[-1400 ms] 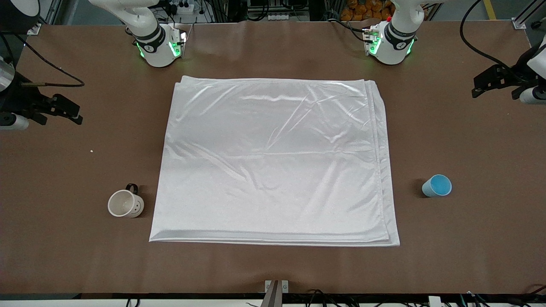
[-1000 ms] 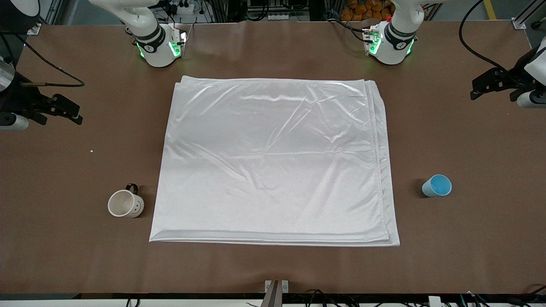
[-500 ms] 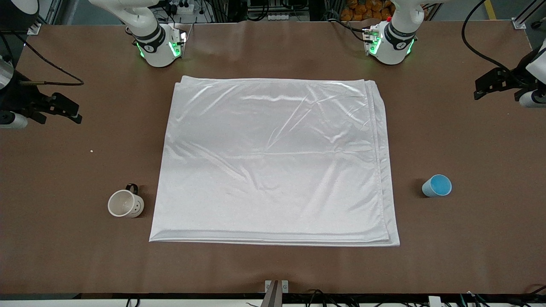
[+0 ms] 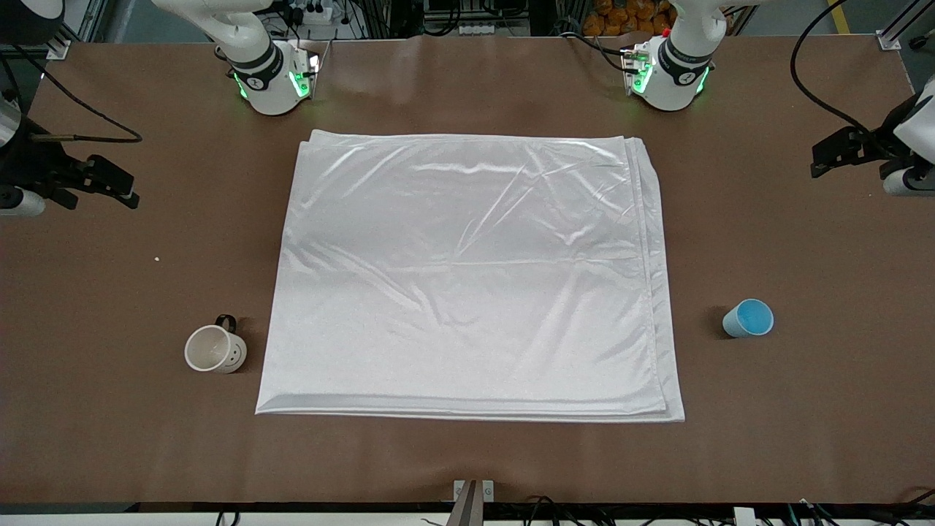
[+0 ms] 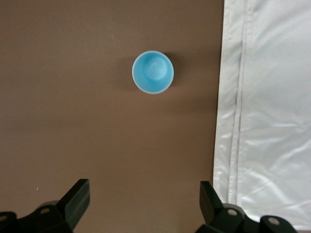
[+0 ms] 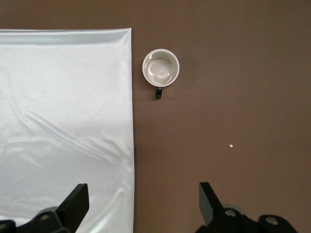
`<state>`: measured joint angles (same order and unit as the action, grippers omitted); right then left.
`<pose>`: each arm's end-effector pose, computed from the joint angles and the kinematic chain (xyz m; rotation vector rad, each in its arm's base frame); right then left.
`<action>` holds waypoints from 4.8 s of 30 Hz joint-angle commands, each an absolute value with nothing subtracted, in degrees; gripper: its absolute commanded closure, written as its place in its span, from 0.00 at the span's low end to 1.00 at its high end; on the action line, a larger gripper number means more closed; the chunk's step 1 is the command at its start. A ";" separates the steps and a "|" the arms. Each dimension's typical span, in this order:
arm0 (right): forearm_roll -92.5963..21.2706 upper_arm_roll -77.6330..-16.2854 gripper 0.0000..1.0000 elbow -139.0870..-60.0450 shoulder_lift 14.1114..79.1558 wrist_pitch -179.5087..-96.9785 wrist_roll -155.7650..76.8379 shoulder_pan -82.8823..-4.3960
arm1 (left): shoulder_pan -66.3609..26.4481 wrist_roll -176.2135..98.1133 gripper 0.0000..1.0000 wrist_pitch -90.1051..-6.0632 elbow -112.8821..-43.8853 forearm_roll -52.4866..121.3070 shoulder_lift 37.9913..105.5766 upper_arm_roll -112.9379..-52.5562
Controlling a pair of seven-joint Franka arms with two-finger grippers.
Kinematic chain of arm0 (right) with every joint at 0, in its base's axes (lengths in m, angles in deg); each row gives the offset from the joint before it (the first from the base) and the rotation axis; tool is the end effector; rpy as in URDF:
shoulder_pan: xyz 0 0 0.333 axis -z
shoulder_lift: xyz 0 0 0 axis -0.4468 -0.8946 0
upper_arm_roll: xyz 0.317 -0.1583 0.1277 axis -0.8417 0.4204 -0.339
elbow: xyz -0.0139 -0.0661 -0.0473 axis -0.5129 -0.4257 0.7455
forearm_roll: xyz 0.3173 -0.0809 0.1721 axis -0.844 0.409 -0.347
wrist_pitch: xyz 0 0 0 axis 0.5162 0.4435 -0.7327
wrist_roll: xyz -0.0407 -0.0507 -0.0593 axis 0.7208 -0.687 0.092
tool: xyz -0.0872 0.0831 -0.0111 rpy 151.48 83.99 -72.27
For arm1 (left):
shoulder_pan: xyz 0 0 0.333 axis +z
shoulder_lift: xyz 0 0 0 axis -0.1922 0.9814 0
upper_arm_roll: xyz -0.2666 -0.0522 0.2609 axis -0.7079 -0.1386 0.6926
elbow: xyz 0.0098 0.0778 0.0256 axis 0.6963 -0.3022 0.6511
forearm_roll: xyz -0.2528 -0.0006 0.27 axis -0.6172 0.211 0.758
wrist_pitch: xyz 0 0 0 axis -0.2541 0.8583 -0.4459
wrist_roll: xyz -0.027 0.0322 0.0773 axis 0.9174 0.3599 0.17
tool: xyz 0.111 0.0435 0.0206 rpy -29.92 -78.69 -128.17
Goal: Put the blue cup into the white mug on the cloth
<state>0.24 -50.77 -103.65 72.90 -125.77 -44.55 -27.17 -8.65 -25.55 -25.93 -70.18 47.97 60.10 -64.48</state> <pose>0.5276 -0.0079 0.6144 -3.1220 0.0344 -0.0753 0.6040 0.0350 0.5287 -3.0611 0.1440 0.2913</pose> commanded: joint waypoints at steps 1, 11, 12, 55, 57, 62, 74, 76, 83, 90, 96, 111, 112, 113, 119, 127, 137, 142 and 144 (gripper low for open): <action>1.01 -51.00 0.00 -111.45 69.32 -137.12 -44.67 -26.19 | -8.62 -23.90 0.00 -29.44 -67.70 49.29 65.14 -64.07; 1.01 -51.00 0.00 -112.43 57.10 -149.44 -44.58 -26.10 | -8.01 -23.81 0.00 -37.88 -67.62 49.29 72.26 -63.81; 1.01 -51.00 0.00 -112.43 55.96 -150.58 -44.58 -26.10 | -7.83 -23.81 0.00 -38.75 -67.62 49.29 73.05 -63.81; 1.10 -51.00 0.89 -107.16 39.07 -164.57 -42.38 -25.84 | -3.96 -20.03 0.94 -56.78 -68.93 45.78 85.71 -63.98; 1.10 -51.00 0.97 -106.63 39.25 -164.30 -42.30 -25.92 | -3.96 -20.99 1.00 -56.78 -69.11 45.60 85.63 -63.98; 1.10 -51.09 1.00 -106.28 41.35 -163.25 -42.30 -26.01 | -3.96 -23.37 1.00 -56.78 -69.02 45.34 85.45 -63.98; 0.75 -51.53 1.00 -98.73 48.56 -146.64 -48.97 -34.70 | -4.75 -24.86 1.00 -55.20 -68.85 45.25 82.91 -64.42; 0.39 -51.62 1.00 -97.84 49.09 -145.06 -50.81 -36.99 | -5.19 -26.35 1.00 -53.71 -68.59 45.25 82.11 -64.60; 0.30 -53.29 1.00 -95.91 49.27 -144.26 -57.85 -45.16 | -7.30 -37.68 1.00 -51.51 -68.41 45.25 79.21 -66.79; 0.22 -53.55 1.00 -95.91 47.51 -145.49 -62.77 -52.98 | -10.46 -47.53 1.00 -49.23 -68.32 45.25 76.67 -67.93; 0.57 -53.55 1.00 -93.89 43.65 -147.16 -69.62 -60.28 | -12.05 -56.14 1.00 -48.69 -68.32 45.25 75.43 -70.66; 1.45 -53.20 1.00 -91.16 33.45 -156.04 -75.26 -71.54 | -18.90 -72.49 1.00 -44.56 -66.65 45.51 75.87 -73.91; 1.53 -53.20 1.00 -90.81 32.93 -156.04 -75.26 -72.06 | -19.43 -73.28 1.00 -44.56 -66.65 45.51 75.87 -73.83; 1.80 -53.20 1.00 -90.55 32.49 -156.04 -75.26 -72.42 | -19.95 -74.25 1.00 -44.56 -66.65 45.42 75.87 -73.83; 3.56 -53.20 1.00 -90.28 30.90 -157.36 -75.35 -73.30 | -23.38 -81.37 1.00 -44.56 -66.39 45.42 75.87 -73.83; 3.91 -53.20 0.60 -90.28 29.76 -159.03 -75.26 -73.65 | -26.11 -86.56 1.00 -44.21 -65.86 45.34 75.78 -73.91; 4.00 -53.20 0.00 -90.37 35.81 -153.51 -74.64 -72.33 | -28.13 -91.74 1.00 -44.21 -64.98 45.25 75.43 -74.53; 3.38 -53.55 0.00 -90.28 42.57 -145.34 -73.24 -69.96 | -28.31 -93.94 1.00 -44.21 -64.10 44.55 75.43 -75.84; 3.12 -53.73 0.00 -90.28 45.47 -141.91 -71.75 -68.82 | -28.40 -94.65 1.00 -44.21 -64.01 44.37 75.43 -76.28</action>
<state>3.14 -52.90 -88.44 36.86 -149.58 -74.12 -71.63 -27.96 -92.04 -45.63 -64.93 45.72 76.13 -75.45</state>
